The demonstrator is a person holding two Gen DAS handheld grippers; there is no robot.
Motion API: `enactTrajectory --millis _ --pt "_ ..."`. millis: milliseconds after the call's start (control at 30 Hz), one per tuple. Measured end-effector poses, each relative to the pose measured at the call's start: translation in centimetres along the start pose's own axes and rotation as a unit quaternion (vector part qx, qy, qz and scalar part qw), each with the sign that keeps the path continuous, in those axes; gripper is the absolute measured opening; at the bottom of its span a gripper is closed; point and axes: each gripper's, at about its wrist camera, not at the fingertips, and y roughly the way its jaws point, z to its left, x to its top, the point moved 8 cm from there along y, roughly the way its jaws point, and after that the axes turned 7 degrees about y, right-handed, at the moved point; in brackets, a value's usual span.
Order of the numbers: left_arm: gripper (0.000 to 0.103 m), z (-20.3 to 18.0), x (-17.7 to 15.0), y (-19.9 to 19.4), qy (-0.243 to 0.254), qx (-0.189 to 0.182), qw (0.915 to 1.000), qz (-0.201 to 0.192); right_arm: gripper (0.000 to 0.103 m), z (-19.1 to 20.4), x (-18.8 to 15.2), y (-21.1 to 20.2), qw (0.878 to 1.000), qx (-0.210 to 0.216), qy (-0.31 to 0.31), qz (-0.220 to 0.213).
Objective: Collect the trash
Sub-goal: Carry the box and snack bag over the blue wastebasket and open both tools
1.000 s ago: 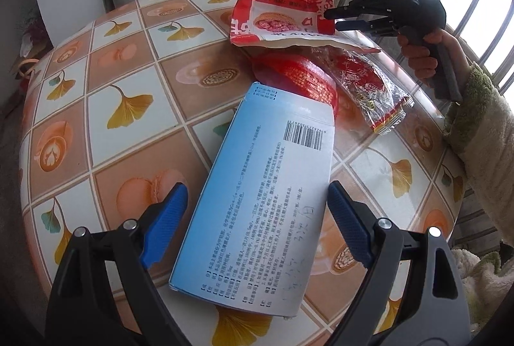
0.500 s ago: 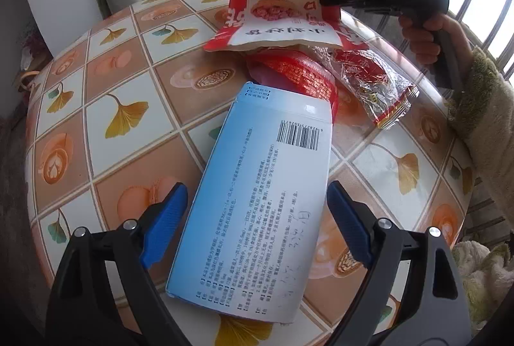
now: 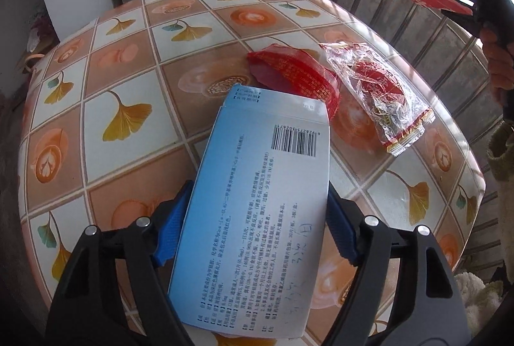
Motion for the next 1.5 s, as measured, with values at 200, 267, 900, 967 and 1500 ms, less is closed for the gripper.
enactTrajectory --millis 200,267,900,967,1500 --pt "0.072 1.3 -0.5 -2.0 -0.045 -0.004 0.9988 -0.02 0.004 -0.6 -0.9 -4.2 0.999 0.004 0.026 -0.027" --pt "0.072 1.8 -0.4 -3.1 -0.057 -0.004 0.9978 -0.033 0.004 -1.0 -1.5 -5.6 0.999 0.015 0.038 -0.034" --pt "0.072 -12.3 11.4 -11.0 0.037 -0.116 0.9803 -0.156 0.004 -14.0 -8.8 -25.5 0.967 -0.1 0.136 -0.192" --pt "0.072 -15.8 12.8 -10.4 0.057 -0.143 0.9765 -0.151 0.004 -16.6 -10.5 -28.9 0.953 -0.145 0.149 -0.22" --pt "0.072 -50.9 13.4 6.1 0.191 -0.271 0.9408 0.072 0.004 -35.5 -24.2 -35.1 0.836 -0.341 0.358 -0.238"
